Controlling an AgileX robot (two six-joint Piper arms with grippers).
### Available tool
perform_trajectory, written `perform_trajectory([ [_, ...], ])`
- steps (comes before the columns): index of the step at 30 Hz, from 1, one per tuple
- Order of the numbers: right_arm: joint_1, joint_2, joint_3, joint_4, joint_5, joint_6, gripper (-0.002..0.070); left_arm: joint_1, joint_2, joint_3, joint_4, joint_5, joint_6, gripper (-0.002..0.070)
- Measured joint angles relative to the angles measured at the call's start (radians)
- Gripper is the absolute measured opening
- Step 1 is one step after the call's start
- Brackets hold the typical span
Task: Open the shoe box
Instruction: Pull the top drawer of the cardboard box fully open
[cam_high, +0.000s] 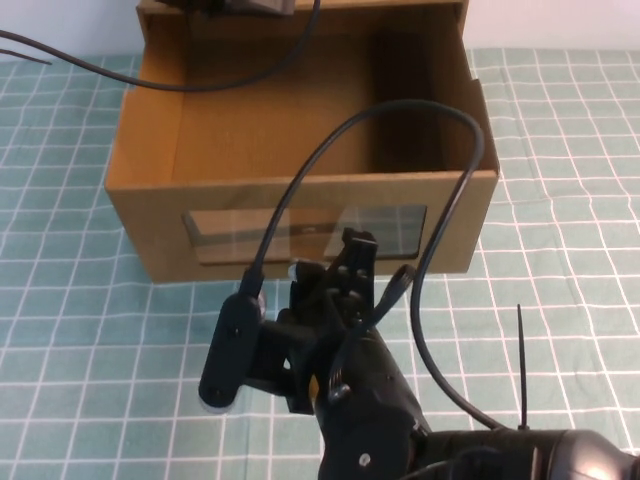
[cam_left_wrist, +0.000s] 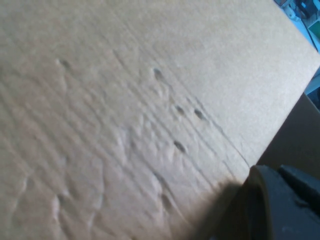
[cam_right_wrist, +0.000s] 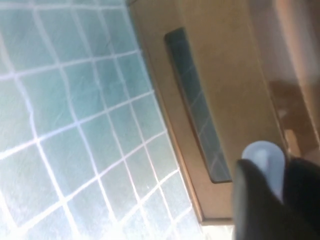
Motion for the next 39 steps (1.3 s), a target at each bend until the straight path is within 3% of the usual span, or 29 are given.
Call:
perform_trajectory([
  [4,0.002,-0.005,0.0,-0.014,0.009,0.069,0.0307,0.0,0.002,0.0,0.0,0.0,0.008,-0.0005],
  [8,0.019,-0.042,0.002,-0.018,-0.03,0.086,0.0443,0.0,-0.002,0.0,-0.002,0.0,0.008,-0.0005],
  [11,0.038,-0.095,0.003,-0.025,-0.121,0.087,0.0487,0.0,-0.016,0.002,-0.002,-0.016,0.008,-0.0005],
  [18,0.074,-0.271,0.003,-0.025,-0.413,0.089,0.0501,0.006,-0.114,0.01,0.012,-0.116,0.014,-0.0005],
  [21,0.077,-0.362,0.005,-0.022,-0.437,0.096,0.0471,0.013,-0.2,0.01,0.012,-0.137,0.014,-0.0005],
  [23,0.077,-0.42,0.007,-0.019,-0.432,0.1,0.0405,0.021,-0.266,0.01,0.015,-0.139,0.014,-0.0005],
  [27,0.077,-0.556,0.007,-0.013,-0.416,0.1,0.0141,0.04,-0.395,0.01,0.098,-0.122,-0.006,-0.0005],
  [30,0.077,-0.672,0.007,-0.003,-0.38,0.04,0.0034,0.044,-0.49,0.01,0.187,-0.097,-0.034,-0.0005],
  [35,0.077,-0.841,0.007,0.012,-0.225,-0.243,-0.0006,0.044,-0.659,0.01,0.311,-0.064,-0.094,-0.0005],
  [39,0.077,-0.978,0.007,0.139,-0.102,-0.336,-0.001,0.044,-0.803,0.037,0.362,-0.039,-0.116,-0.0005],
])
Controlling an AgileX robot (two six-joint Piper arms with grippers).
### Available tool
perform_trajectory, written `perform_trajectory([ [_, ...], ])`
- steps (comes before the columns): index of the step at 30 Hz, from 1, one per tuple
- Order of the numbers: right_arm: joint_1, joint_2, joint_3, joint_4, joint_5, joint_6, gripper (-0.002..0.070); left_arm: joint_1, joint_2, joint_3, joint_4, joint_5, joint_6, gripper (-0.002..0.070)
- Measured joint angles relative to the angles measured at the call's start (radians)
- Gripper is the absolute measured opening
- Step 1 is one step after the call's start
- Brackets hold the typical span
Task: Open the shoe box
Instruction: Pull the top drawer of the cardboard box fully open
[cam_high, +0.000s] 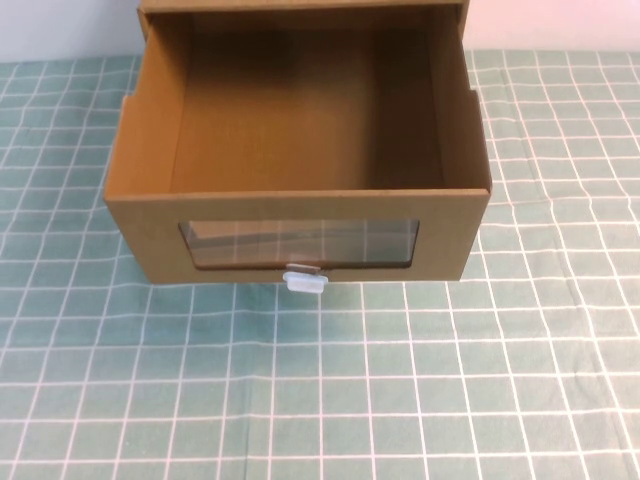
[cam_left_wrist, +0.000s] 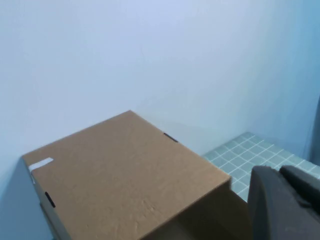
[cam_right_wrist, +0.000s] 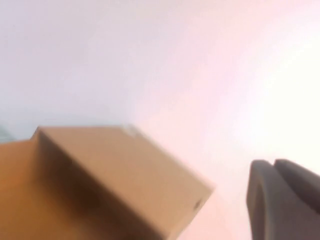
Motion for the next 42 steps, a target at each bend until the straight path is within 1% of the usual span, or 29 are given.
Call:
perform_trajectory([
  [3,0.0,-0.099,0.0,0.222,0.045,-0.114,-0.0011,0.0,-0.128,0.088,0.004,0.006,-0.006,-0.0005],
  [6,0.0,-0.186,0.0,0.466,0.111,-0.26,-0.0013,0.0,-0.248,0.231,0.004,0.012,-0.006,-0.0005],
  [8,0.0,-0.235,0.002,0.607,0.163,-0.328,-0.0013,0.0,-0.335,0.344,0.006,0.012,-0.007,-0.0005],
  [10,0.0,-0.285,0.023,0.704,0.21,-0.363,-0.0013,0.0,-0.413,0.461,0.012,0.012,-0.009,-0.0005],
  [12,0.0,-0.33,0.063,0.753,0.239,-0.376,-0.0013,0.0,-0.491,0.592,0.015,0.008,-0.011,-0.0005],
  [18,0.0,-0.413,0.174,0.794,0.277,-0.389,-0.0013,0.0,-0.763,1.036,0.025,-0.089,-0.043,-0.0005],
  [22,0.0,-0.422,0.201,0.803,0.297,-0.389,-0.0013,0.0,-0.938,1.232,0.027,-0.165,-0.085,-0.0005],
  [25,0.0,-0.422,0.217,0.814,0.303,-0.389,-0.0013,0.0,-1.06,1.308,0.051,-0.245,-0.093,-0.0005],
  [28,0.0,-0.422,0.229,0.823,0.307,-0.389,-0.0013,0.0,-1.136,1.371,0.107,-0.37,-0.095,-0.0005],
  [32,0.0,-0.422,0.231,0.836,0.313,-0.389,-0.0013,0.0,-1.16,1.457,0.159,-0.568,-0.095,-0.0005],
  [35,0.0,-0.422,0.231,0.847,0.313,-0.389,-0.0013,0.0,-1.16,1.523,0.166,-0.669,-0.095,-0.0005],
  [42,0.0,-0.422,0.231,0.85,0.313,-0.389,-0.0013,0.0,-1.16,1.655,0.177,-0.71,-0.095,-0.0005],
])
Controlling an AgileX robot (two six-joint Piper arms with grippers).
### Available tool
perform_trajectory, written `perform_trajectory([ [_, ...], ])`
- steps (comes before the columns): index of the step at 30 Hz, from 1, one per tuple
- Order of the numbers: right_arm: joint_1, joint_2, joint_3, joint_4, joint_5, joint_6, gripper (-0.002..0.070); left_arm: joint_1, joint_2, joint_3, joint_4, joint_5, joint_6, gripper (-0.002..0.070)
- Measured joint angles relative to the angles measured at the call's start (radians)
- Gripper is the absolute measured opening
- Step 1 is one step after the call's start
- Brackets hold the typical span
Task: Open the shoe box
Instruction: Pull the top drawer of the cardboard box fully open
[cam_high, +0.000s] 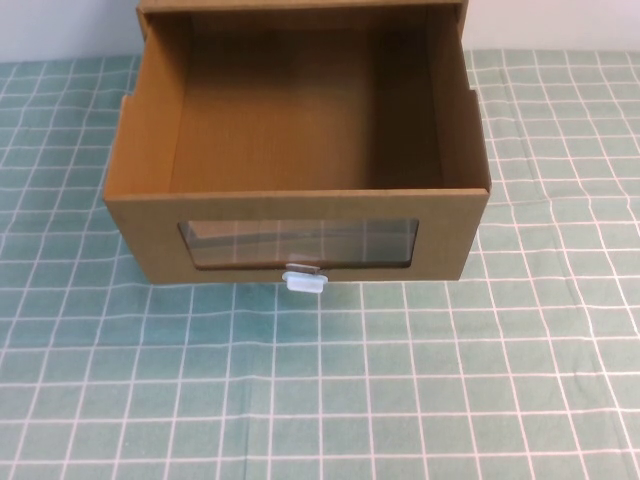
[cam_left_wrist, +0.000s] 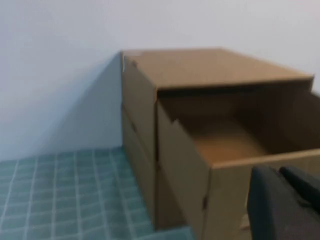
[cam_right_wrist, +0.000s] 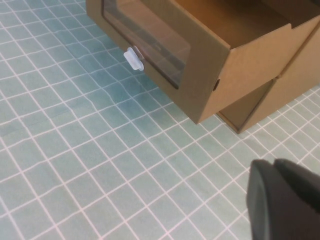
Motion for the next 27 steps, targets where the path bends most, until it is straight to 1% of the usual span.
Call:
perform_trajectory([
  [3,0.0,0.0,0.0,0.0,0.0,0.0,-0.0013,0.0,0.0,0.059,0.081,-0.037,0.0,-0.0005],
  [8,0.0,0.0,0.0,0.0,0.0,0.0,-0.0013,0.0,0.002,0.156,0.364,-0.089,-0.008,-0.0005],
  [10,0.0,0.0,0.0,0.0,0.0,0.0,-0.0013,0.0,0.002,0.197,0.421,-0.11,-0.041,-0.0005],
  [16,0.0,0.0,0.0,0.0,0.0,0.0,-0.0014,0.0,-0.08,0.343,0.507,-0.137,-0.266,-0.0005],
  [19,0.0,0.0,0.0,0.002,0.0,0.0,-0.0014,0.0,-0.131,0.43,0.523,-0.141,-0.339,-0.0005],
  [22,0.0,0.0,0.0,0.001,0.0,0.0,-0.0013,0.0,-0.147,0.52,0.523,-0.141,-0.377,-0.0005],
  [24,0.0,0.0,0.0,0.003,0.0,0.0,-0.0014,0.0,-0.147,0.568,0.498,-0.134,-0.394,-0.0005],
  [27,0.0,0.0,0.0,0.008,0.0,0.0,-0.0014,0.0,-0.147,0.581,0.478,-0.125,-0.397,-0.0005],
])
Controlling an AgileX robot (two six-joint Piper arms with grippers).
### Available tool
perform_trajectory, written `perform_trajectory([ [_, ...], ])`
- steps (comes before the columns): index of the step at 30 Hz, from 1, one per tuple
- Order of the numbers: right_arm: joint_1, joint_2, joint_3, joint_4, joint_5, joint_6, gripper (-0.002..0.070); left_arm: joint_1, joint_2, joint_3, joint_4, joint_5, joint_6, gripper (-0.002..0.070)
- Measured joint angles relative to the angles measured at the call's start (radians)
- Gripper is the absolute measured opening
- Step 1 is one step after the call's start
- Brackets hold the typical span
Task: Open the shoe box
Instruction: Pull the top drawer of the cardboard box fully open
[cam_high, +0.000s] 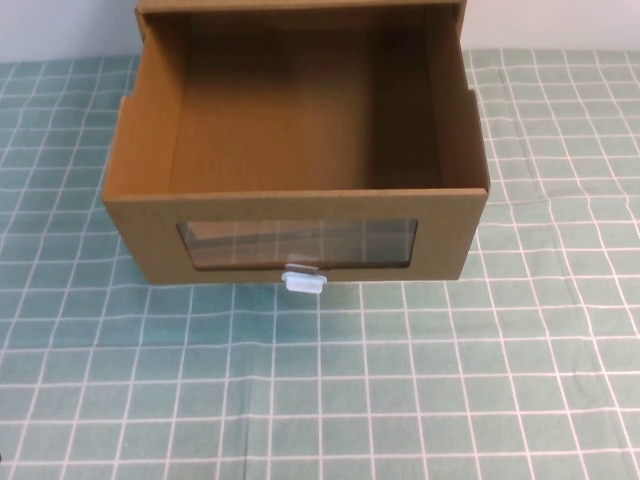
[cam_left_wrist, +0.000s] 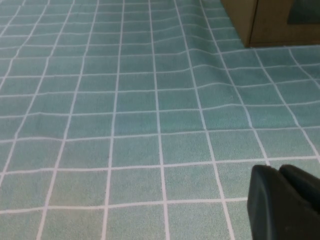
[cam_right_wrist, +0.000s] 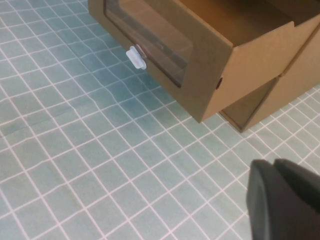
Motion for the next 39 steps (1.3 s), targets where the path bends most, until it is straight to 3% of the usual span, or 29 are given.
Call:
perform_trajectory([
  [29,-0.003,0.0,0.0,0.011,0.0,0.0,-0.0013,0.0,-0.002,0.002,0.0,0.0,0.057,-0.0005],
  [33,-0.119,0.0,0.0,0.009,-0.009,0.0,-0.0013,0.0,-0.002,0.002,0.0,0.0,0.06,-0.0005],
  [39,-0.494,-0.035,0.012,0.111,-0.095,0.0,-0.0014,0.0,-0.002,0.002,0.0,0.0,0.06,-0.0005],
])
